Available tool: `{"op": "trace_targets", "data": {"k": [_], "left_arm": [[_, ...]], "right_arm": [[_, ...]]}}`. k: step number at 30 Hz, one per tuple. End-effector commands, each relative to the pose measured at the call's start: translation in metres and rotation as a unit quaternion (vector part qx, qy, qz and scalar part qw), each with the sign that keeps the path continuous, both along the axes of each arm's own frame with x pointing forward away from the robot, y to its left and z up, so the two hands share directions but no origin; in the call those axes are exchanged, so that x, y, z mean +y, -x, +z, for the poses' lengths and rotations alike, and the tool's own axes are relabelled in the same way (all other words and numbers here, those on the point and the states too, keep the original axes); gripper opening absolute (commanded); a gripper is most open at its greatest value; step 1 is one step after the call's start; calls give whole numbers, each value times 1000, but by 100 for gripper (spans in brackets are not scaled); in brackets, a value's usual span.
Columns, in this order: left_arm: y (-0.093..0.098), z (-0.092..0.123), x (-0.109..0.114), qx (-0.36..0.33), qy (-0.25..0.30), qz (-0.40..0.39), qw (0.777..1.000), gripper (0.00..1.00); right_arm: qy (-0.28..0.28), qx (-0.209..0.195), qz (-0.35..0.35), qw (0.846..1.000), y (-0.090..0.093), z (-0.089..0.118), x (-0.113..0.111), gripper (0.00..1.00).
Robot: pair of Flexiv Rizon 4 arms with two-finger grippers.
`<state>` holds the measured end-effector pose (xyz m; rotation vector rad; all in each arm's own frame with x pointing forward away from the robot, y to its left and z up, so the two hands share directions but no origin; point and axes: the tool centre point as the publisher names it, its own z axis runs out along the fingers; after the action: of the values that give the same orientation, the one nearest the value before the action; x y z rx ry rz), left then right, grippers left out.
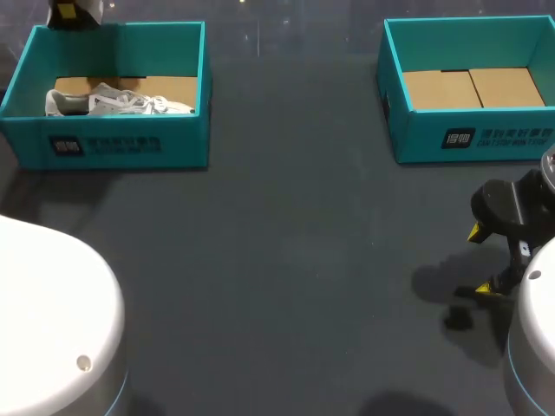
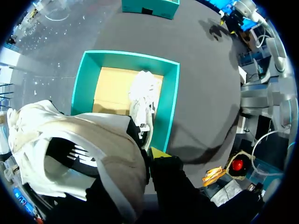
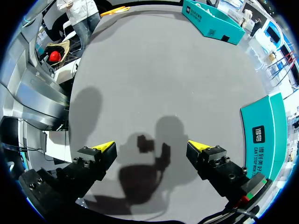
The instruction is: Take the shoe out of the shoebox, open the shoe tongue, remove and reinsert the insole, then place the shoe into the shoebox
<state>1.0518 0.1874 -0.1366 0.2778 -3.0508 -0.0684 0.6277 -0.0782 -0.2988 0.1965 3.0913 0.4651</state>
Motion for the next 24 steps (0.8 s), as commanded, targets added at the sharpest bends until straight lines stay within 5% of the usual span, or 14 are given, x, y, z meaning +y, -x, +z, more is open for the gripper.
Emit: {"op": "trace_targets", "data": {"k": [1,11,16,24], "left_arm": [[-27,3,19,11,11,-9,1000,0],[-45,4,33,9,32,-94,995,0],[-41,2,46,-20,-7,-287,958,0],[-43,3,50,-30,-40,-298,953,0]], "right_arm": [[1,-2,0,1000,3,0,-1,100],[1,-2,0,1000,3,0,-1,100],[1,-2,0,1000,3,0,-1,100],[1,-2,0,1000,3,0,-1,100]]}}
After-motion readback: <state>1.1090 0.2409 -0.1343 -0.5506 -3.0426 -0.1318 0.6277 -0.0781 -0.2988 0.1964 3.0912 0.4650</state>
